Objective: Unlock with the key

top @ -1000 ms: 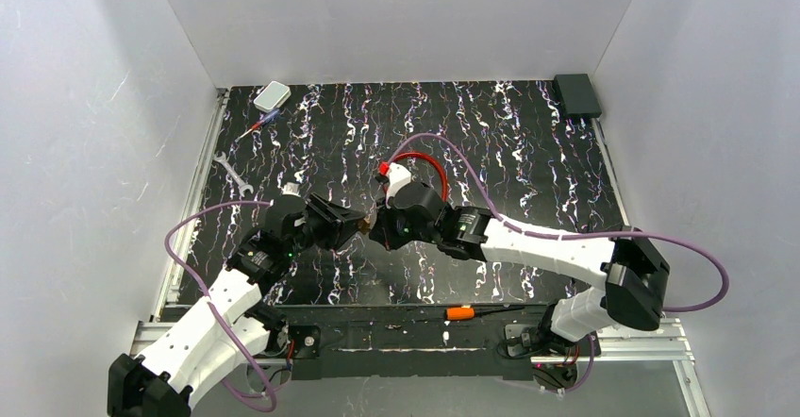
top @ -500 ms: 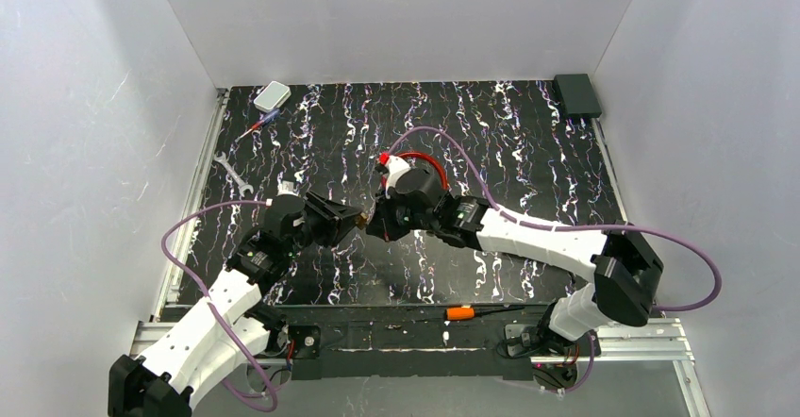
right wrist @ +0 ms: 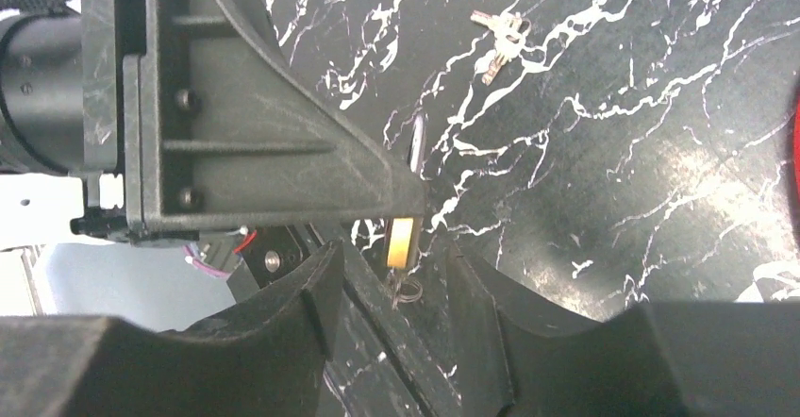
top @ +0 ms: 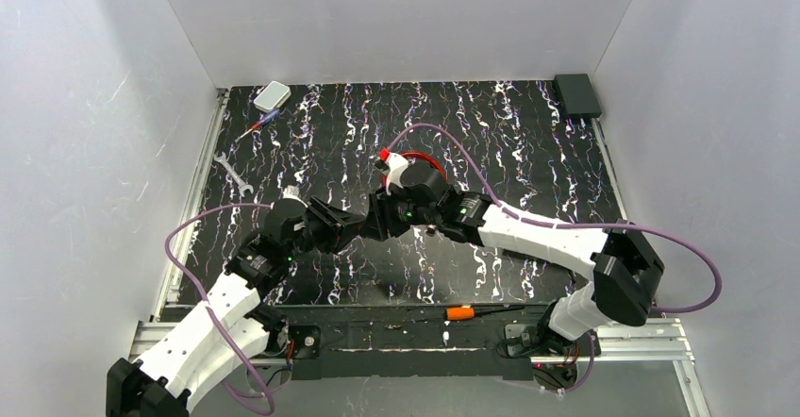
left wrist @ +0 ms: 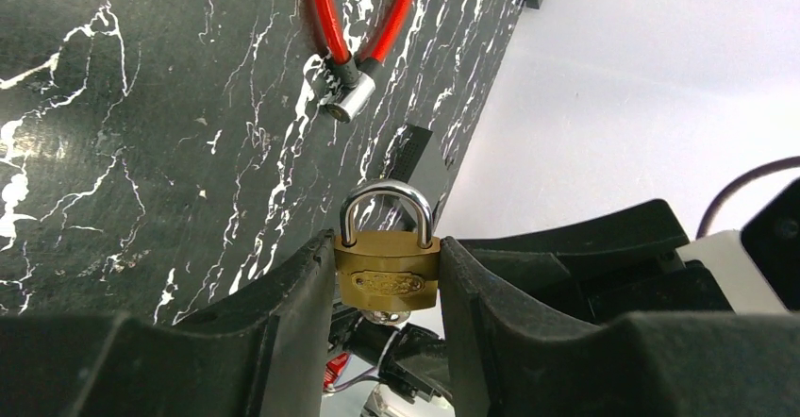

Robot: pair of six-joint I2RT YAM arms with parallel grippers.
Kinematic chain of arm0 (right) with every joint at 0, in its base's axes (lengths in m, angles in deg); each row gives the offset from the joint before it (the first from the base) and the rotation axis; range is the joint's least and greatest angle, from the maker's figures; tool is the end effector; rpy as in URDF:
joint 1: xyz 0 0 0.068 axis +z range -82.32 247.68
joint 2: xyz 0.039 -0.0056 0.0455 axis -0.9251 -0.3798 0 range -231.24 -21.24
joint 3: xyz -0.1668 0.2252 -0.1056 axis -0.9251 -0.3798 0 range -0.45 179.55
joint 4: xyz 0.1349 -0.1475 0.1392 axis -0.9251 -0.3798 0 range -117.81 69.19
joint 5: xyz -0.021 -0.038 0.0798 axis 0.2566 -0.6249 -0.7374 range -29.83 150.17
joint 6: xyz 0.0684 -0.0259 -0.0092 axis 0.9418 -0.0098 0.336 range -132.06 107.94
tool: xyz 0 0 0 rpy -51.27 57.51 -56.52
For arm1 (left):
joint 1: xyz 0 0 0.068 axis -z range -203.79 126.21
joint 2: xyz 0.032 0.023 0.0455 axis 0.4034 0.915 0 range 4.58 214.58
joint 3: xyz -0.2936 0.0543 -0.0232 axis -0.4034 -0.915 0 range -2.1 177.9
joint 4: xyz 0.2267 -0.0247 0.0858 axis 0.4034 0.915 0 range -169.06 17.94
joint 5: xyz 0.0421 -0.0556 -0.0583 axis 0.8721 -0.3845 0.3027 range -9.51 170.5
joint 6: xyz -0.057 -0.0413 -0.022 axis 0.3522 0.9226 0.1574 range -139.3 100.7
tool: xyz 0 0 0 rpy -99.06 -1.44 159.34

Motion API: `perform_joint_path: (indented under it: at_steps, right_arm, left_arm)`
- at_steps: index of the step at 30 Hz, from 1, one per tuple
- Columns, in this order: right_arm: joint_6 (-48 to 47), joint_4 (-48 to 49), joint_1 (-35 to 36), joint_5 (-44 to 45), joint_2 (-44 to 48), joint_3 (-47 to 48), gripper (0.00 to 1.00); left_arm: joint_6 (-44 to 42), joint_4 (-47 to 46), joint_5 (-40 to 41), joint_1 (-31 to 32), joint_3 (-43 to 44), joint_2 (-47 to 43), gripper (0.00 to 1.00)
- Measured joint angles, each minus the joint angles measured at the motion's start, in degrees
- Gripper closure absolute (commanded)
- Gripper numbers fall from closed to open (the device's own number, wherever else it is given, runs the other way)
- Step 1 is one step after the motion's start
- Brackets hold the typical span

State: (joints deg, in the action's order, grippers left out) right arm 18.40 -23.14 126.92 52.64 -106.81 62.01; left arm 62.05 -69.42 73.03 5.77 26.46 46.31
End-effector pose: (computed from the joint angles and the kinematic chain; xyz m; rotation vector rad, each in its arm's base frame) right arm 0.1723 0.3055 0.3126 -0.6346 2.1057 1.0813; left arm 0.1359 -0.0861 0.2620 -0.8918 2.0592 -1.3095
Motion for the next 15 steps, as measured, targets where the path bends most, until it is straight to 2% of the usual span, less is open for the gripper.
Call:
perform_joint_path:
  at_steps: [5, 15]
  right_arm:
    - [-1.4, -2.8, 0.0, -0.2, 2.1, 0.0, 0.5]
    - [-2.2, -4.2, 0.0, -0.4, 3.1, -0.5, 0.63]
  left_arm:
    - [-0.1, 0.2, 0.0, 0.0, 0.0, 0.9, 1.0]
    - [-0.3, 0.3, 0.0, 0.0, 0.0, 1.2, 1.0]
